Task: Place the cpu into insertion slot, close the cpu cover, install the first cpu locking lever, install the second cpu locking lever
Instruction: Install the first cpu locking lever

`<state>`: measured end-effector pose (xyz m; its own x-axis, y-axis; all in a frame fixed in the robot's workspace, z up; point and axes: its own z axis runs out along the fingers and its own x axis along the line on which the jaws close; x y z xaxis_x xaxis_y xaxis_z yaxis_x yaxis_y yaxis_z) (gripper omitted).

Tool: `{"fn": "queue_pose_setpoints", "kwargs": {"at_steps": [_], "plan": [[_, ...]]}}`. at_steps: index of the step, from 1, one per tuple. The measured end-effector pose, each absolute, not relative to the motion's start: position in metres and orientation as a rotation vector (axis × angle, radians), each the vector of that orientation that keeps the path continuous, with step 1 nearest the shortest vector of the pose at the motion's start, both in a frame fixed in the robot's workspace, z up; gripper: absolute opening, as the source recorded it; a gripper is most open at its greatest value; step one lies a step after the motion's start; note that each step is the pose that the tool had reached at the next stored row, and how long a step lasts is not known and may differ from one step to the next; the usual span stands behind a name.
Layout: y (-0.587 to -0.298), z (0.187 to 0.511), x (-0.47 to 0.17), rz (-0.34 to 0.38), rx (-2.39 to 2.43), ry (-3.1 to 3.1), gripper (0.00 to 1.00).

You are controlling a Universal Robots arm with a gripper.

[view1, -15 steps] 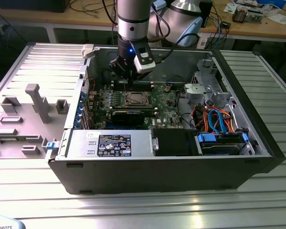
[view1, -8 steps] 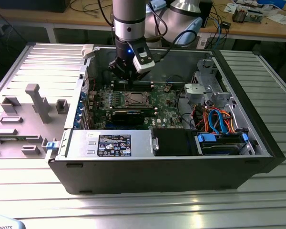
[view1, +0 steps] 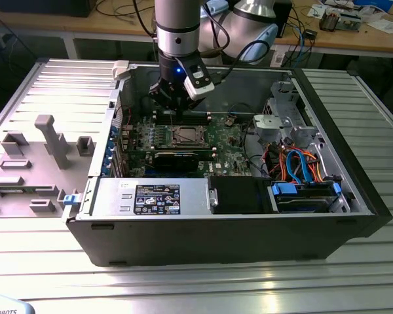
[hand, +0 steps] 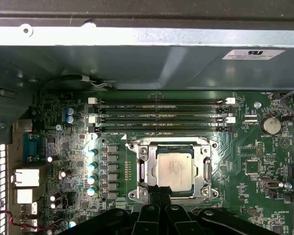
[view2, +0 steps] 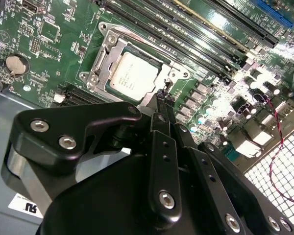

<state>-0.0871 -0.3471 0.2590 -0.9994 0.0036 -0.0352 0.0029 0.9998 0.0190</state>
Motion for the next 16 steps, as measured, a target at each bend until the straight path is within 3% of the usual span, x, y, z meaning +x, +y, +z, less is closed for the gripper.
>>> {"fn": "queue_pose_setpoints", "kwargs": {"at_steps": [16], "plan": [[-0.347, 0.259, -0.114, 0.032, 0.0, 3.106, 0.11]]}}
